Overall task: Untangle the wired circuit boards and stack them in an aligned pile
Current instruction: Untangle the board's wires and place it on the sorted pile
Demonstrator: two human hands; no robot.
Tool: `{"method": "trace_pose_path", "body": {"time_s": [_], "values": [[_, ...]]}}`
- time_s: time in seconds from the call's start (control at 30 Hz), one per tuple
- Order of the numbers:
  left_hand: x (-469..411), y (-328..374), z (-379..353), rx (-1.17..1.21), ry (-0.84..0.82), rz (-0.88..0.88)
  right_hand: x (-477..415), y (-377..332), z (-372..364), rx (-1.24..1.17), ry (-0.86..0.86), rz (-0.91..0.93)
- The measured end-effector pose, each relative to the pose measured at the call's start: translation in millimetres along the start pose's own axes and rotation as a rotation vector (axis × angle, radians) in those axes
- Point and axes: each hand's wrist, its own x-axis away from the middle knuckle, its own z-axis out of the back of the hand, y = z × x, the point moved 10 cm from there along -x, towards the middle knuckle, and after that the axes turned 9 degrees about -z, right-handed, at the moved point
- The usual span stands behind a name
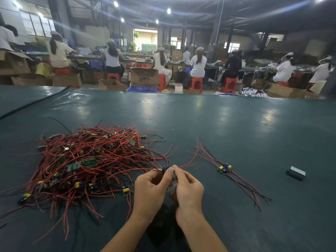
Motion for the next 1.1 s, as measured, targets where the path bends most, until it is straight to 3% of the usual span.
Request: {"method": "trace_pose_path", "body": {"time_s": [0.17, 0.37, 0.67, 1.1], "values": [[-0.3, 9.6, -0.1, -0.083, -0.029, -0.077, -3.2, 1.2, 4.7, 0.004, 0.035, -0.070], [0.4, -1.3, -1.1, -0.026, -0.014, 0.008, -12.0, -1.7, 22.5, -0.018, 0.144, -0.165], [-0.5, -9.7, -0.5, 0.145, 0.053, 0.125, -27.2, -19.9, 37.9, -0.185, 0.156, -0.159], [-1.4, 0.0, 1.1, 0.165, 0.043, 0.095, -23.5, -31.3, 48.1, -0.379, 0.110, -0.174]]}}
